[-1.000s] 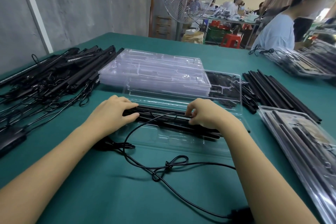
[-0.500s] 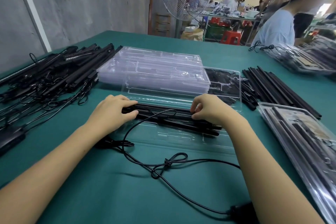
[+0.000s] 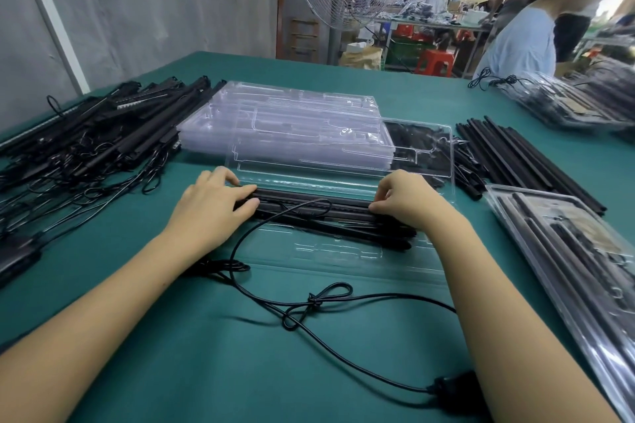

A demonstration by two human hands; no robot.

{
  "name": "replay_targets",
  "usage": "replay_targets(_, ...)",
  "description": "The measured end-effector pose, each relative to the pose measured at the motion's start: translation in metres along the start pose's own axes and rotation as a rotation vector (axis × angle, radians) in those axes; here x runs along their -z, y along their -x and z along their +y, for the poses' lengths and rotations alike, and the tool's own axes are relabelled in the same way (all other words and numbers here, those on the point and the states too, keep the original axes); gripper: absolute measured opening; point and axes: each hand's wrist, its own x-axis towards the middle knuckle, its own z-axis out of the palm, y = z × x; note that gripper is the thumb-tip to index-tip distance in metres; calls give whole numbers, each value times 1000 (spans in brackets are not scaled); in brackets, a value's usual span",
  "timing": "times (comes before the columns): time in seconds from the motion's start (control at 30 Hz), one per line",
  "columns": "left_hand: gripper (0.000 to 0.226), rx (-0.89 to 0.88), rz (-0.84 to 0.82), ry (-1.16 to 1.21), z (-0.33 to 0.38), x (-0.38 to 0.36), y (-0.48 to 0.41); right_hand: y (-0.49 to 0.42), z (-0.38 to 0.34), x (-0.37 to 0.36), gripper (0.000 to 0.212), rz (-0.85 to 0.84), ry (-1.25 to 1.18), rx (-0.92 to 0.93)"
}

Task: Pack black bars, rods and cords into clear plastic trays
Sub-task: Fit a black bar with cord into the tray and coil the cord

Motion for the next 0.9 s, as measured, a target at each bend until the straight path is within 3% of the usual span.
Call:
replay_targets(0.13,45,-20,-26,-52,0,2,1,-2,4,-3,32,28,18,-76)
replay_targets(0.4,54,-32,-32,-8,-5,4,2,0,9,6,17,-24,-53,-100)
replay_targets(0.6,25,-40,-32,78,-8,4,1,4,22,16,15,-77,-98,-133)
replay_targets(0.9,30,-5,24,54,-2,4,3,6,27,21,8,-80,-95,-155)
